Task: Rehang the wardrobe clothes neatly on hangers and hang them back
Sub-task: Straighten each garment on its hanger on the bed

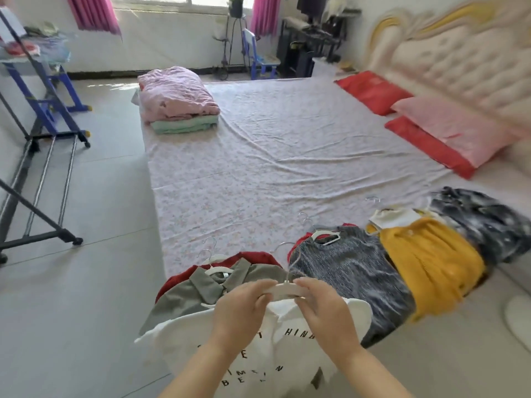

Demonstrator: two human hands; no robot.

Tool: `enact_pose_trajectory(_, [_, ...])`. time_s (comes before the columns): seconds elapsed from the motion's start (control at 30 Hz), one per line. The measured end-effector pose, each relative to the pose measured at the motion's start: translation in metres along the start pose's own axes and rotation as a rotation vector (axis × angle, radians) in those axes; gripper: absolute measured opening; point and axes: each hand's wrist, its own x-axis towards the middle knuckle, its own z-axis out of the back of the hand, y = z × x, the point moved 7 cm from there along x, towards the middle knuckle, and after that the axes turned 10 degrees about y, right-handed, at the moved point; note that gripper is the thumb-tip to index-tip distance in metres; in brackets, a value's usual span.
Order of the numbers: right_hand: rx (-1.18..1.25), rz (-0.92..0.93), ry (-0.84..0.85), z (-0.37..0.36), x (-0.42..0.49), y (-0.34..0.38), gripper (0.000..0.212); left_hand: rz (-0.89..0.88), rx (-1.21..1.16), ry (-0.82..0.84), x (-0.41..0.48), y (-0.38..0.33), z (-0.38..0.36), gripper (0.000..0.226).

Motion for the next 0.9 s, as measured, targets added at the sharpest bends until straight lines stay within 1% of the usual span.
enact_pose_trajectory(0.1, [-0.092,0.021,-0.113,0.026,-0.044,-0.001,0.036,-0.051,-0.049,0.036,-0.015,-0.033,-0.012,0.027])
enact_pose_trajectory(0.27, [-0.237,-0.005,-0.276,0.077,-0.104,-0.009,0.034,-0.168,-0.126,0.09,-0.032,-0.092,-0.04,0.028])
enact_pose_trajectory(0.4, [-0.267,-0.045,-0.387,0.115,-0.147,-0.024,0.031,-0.268,-0.107,0.113,-0.043,-0.135,-0.07,0.022])
enact_pose_trajectory(0.63, [-0.268,-0.202,-0.447,0.171,-0.232,-0.09,0.038,-0.431,-0.083,0.224,-0.074,-0.212,-0.149,0.027])
enact_pose_trajectory(0.9, [-0.234,-0.344,-0.473,0.255,-0.348,-0.186,0.037,-0.45,-0.034,0.324,-0.128,-0.325,-0.271,0.029])
